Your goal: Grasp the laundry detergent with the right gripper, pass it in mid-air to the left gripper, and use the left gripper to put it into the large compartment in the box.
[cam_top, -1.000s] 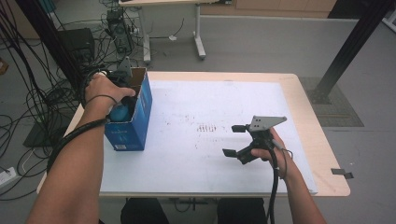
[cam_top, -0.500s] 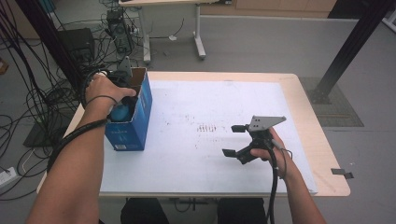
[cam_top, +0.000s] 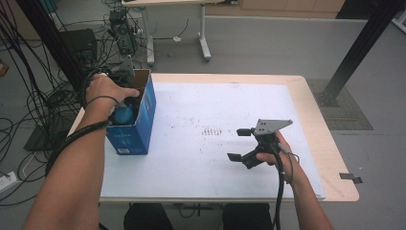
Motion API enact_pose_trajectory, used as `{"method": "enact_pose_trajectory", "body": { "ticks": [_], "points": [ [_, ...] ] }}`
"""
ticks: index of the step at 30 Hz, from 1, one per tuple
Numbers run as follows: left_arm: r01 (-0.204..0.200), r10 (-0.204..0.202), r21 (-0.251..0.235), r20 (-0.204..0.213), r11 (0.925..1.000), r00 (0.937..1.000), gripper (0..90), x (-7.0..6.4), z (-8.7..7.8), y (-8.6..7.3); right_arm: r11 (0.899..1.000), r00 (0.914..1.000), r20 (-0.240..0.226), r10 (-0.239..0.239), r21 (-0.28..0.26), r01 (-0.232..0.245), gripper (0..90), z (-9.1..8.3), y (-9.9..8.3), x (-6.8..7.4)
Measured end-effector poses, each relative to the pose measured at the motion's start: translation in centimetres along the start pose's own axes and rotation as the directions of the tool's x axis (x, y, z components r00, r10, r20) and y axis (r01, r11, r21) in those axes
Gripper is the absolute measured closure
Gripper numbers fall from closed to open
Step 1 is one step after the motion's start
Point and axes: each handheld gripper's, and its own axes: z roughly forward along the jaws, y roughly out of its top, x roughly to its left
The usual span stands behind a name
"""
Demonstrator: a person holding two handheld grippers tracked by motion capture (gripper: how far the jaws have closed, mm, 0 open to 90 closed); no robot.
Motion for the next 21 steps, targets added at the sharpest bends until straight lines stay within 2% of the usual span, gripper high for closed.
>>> {"method": "enact_pose_trajectory", "body": {
  "ticks": [7,18,21],
  "points": [
    [-0.001,0.001,-0.007,0.01,1.0,0.9999,29.1,0.0,-0.9,-0.1,1.0,1.0,0.005,0.001,-0.001,0.0,3.9,-0.2,-0.1,0.0],
    [-0.004,0.003,-0.029,-0.013,0.9996,0.9999,28.5,-0.7,-2.7,-0.6,1.0,0.9999,0.013,0.002,-0.007,-0.002,3.9,-0.8,-0.3,0.3],
    [-0.005,0.005,-0.033,-0.01,0.9995,0.9999,25.4,-0.8,-3.0,-0.7,1.0,0.9999,0.014,-0.002,-0.008,0.002,3.9,-0.9,-0.2,0.3]
  ]
}}
